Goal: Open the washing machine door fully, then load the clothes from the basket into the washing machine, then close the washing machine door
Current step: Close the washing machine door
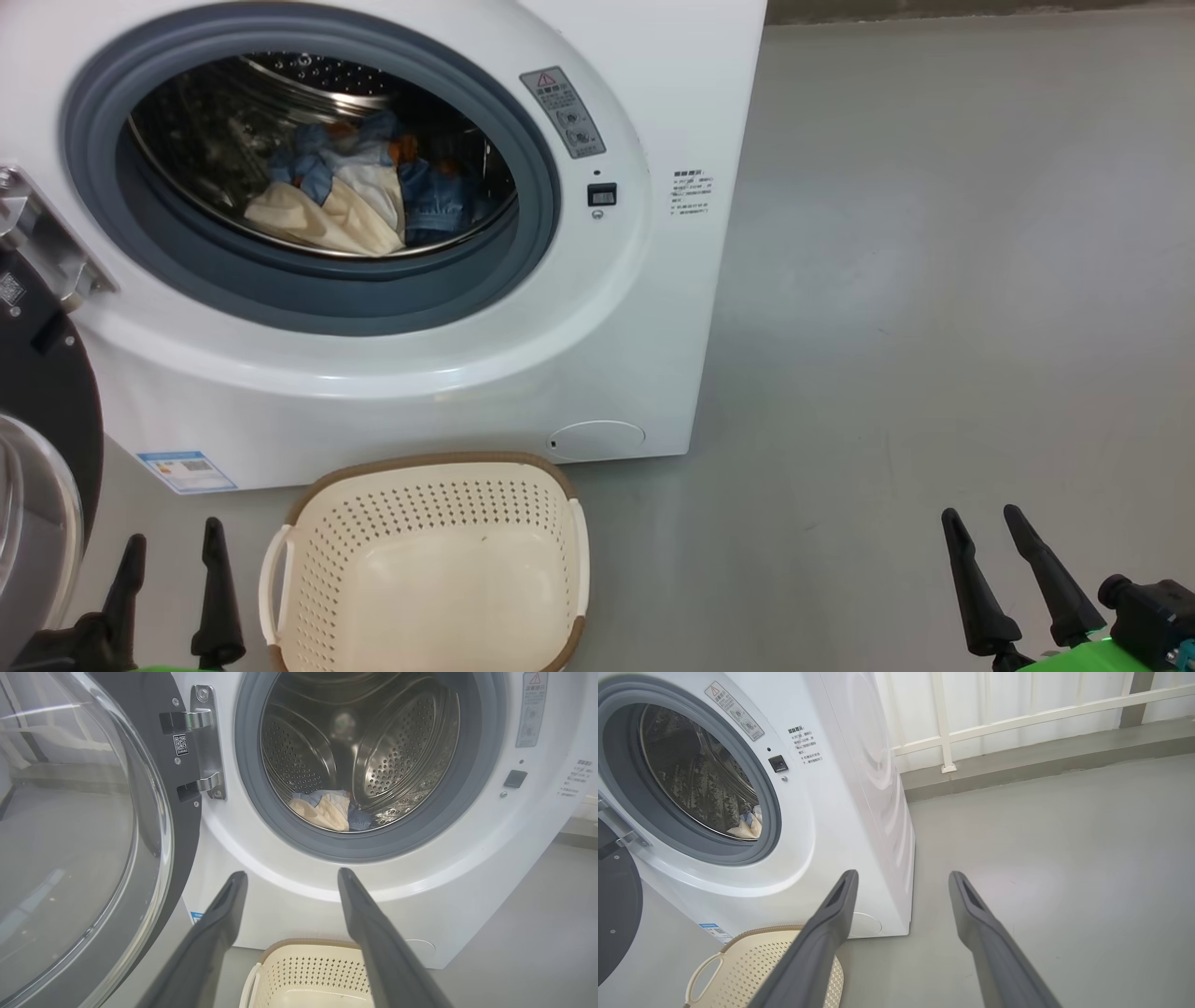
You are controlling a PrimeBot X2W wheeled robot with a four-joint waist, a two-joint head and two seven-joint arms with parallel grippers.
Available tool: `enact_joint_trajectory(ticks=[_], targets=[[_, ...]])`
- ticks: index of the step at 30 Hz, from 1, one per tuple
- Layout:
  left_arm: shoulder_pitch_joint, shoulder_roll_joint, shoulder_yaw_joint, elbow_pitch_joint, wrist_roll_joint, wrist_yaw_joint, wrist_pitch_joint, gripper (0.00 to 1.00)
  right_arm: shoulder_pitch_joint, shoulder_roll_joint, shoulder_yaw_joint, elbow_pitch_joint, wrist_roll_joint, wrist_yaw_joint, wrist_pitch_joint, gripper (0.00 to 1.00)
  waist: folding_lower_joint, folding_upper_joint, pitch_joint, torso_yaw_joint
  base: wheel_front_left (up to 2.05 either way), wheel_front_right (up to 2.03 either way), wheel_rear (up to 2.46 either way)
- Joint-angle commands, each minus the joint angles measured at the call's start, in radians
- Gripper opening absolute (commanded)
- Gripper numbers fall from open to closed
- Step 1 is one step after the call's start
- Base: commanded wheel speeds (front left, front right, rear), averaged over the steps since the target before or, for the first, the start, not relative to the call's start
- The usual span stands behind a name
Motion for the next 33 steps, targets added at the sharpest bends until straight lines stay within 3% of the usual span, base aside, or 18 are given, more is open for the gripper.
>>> enact_joint_trajectory(ticks=[1,14,33], targets=[[-0.004,0.013,0.03,-0.03,0.013,-0.001,-0.006,1.0,0.0,-0.019,0.02,-0.026,0.006,0.002,-0.005,1.0,0.0,0.0,0.0,0.0,0.0,0.0,0.0],[0.004,0.015,0.028,-0.034,0.015,-0.001,-0.006,1.0,0.009,-0.019,0.026,-0.032,0.008,0.002,-0.005,1.0,0.0,0.0,-0.003,0.0,-0.13,0.13,0.0],[0.012,0.024,0.001,-0.057,0.007,-0.001,-0.006,1.0,0.015,-0.025,0.026,-0.032,0.01,0.002,-0.005,1.0,0.0,0.0,-0.006,0.008,-0.95,0.95,0.0]])
